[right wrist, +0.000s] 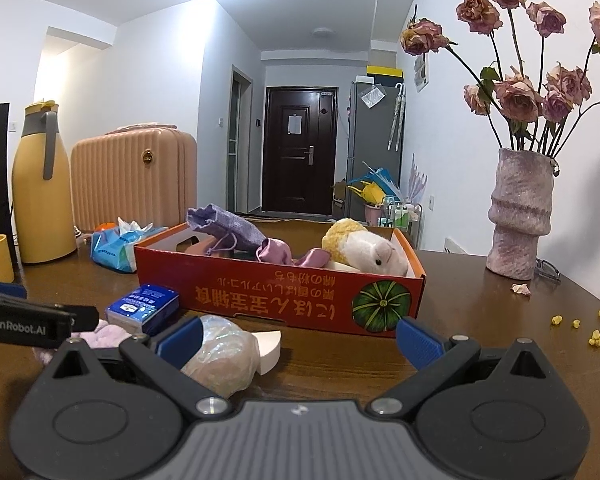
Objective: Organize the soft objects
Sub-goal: 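Grasp the pink fuzzy headband with the left gripper and lift it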
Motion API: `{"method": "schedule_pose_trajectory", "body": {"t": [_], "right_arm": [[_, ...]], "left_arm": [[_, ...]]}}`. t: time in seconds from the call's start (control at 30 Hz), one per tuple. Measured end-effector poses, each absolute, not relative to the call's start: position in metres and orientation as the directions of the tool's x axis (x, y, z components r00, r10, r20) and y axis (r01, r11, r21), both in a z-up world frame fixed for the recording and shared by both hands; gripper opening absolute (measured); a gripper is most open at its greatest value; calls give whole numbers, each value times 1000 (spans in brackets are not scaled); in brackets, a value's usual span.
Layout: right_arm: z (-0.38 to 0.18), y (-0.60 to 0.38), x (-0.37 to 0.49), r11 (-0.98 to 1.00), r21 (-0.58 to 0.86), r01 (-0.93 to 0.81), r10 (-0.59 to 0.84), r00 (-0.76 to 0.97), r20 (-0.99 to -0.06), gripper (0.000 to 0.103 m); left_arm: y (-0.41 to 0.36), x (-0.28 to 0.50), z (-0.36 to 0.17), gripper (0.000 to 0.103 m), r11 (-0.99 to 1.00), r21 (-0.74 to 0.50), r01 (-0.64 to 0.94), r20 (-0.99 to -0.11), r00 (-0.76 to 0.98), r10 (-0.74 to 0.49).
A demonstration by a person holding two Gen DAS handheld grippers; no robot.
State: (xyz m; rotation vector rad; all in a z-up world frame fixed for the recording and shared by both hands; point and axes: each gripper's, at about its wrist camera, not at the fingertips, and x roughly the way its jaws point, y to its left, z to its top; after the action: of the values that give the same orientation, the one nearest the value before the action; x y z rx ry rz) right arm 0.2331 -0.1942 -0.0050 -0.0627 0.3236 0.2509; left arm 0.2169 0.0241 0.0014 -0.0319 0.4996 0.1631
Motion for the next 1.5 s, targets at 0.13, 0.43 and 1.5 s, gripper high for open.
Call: {"method": "schedule_pose_trajectory", "body": {"t": [0.13, 0.43, 1.5], "right_arm": [[-6, -195, 234, 966, -15, -257, 238, 913, -330, 103], [-7, -195, 236, 965, -12, -260, 241, 910, -338, 103], [-10, -195, 237, 966, -15, -258, 237, 907, -348, 103]], "left_arm": [[26, 223, -5, 103, 988, 2, -155, -515, 847, 134], [25, 237, -18, 103, 991, 3, -133, -573, 812, 111], [29, 260, -32, 88, 992, 8, -127, -639, 762, 102]]}}
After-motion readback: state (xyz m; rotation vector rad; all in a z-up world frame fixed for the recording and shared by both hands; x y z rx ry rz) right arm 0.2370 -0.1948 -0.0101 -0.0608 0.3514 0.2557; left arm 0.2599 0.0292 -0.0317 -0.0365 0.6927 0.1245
